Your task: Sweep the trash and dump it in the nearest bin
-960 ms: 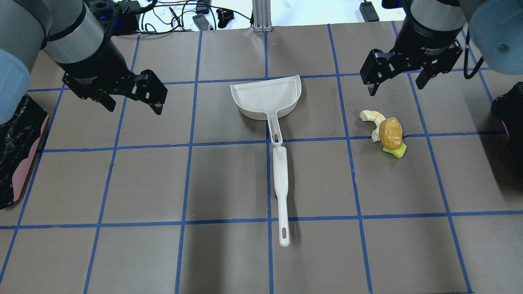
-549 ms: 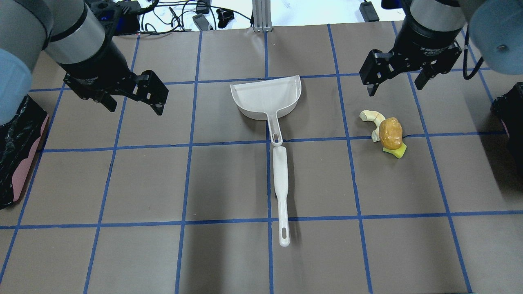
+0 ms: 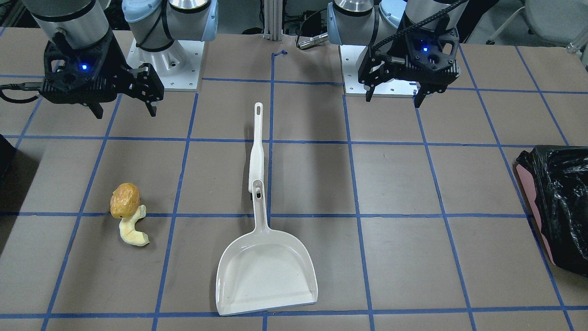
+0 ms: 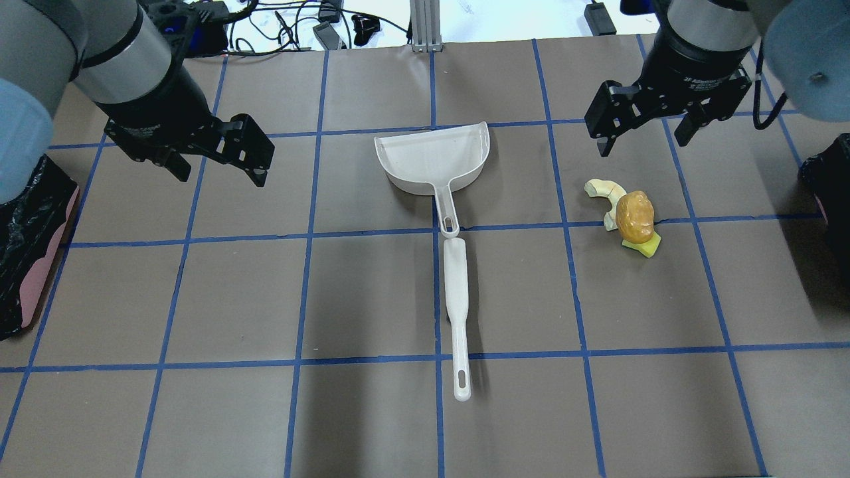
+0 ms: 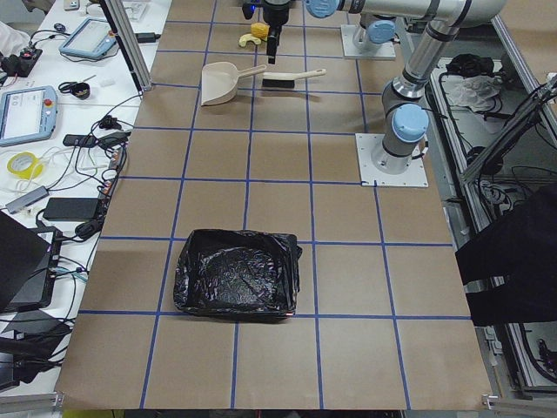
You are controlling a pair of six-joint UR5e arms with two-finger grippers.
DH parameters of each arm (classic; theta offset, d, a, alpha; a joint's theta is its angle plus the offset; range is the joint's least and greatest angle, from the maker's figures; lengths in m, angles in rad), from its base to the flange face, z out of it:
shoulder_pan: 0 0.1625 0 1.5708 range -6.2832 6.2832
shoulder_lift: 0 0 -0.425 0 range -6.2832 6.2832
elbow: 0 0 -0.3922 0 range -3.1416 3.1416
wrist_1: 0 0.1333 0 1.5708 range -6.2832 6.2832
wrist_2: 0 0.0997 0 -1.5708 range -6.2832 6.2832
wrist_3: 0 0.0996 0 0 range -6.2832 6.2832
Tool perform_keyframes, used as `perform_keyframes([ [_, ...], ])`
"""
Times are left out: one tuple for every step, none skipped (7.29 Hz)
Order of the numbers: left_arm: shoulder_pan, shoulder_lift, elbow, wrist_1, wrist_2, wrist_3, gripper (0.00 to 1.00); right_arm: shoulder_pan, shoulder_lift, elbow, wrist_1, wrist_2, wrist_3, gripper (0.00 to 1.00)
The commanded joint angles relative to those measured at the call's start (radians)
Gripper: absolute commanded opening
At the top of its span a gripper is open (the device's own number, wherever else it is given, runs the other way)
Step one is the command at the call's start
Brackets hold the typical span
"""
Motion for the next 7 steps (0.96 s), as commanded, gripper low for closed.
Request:
perform_keyframes([
  [-0.003, -0.011, 0.0, 0.001, -0.005, 0.012, 1.0, 0.0, 0.001, 0.0, 0.0, 0.0, 0.0, 1.0],
  [-0.018, -0.021, -0.011, 0.001, -0.006, -0.012, 1.0, 0.0, 0.001, 0.002, 0.002, 0.0, -0.002, 1.0],
  [-0.033, -0.01, -0.058, 0.003, -0.058, -0.011, 1.0, 0.0, 0.001, 0.002, 0.0, 0.0, -0.002, 1.0],
  [-0.05, -0.011, -0.095, 0.029, -0.099, -0.014, 1.0, 0.002, 0.001, 0.002, 0.0, 0.0, -0.002, 1.0],
  [-0.107, -0.018, -0.127, 0.055, -0.1, -0.016, 1.0, 0.002, 0.003, 0.003, -0.001, 0.001, -0.002, 1.0],
  [-0.195, -0.025, -0.167, 0.114, -0.1, -0.09, 1.0, 0.002, 0.007, 0.002, -0.007, 0.003, -0.002, 1.0],
  [-0.265, -0.036, -0.229, 0.207, -0.1, -0.161, 1.0, 0.0, 0.052, -0.005, -0.015, 0.007, -0.002, 1.0],
])
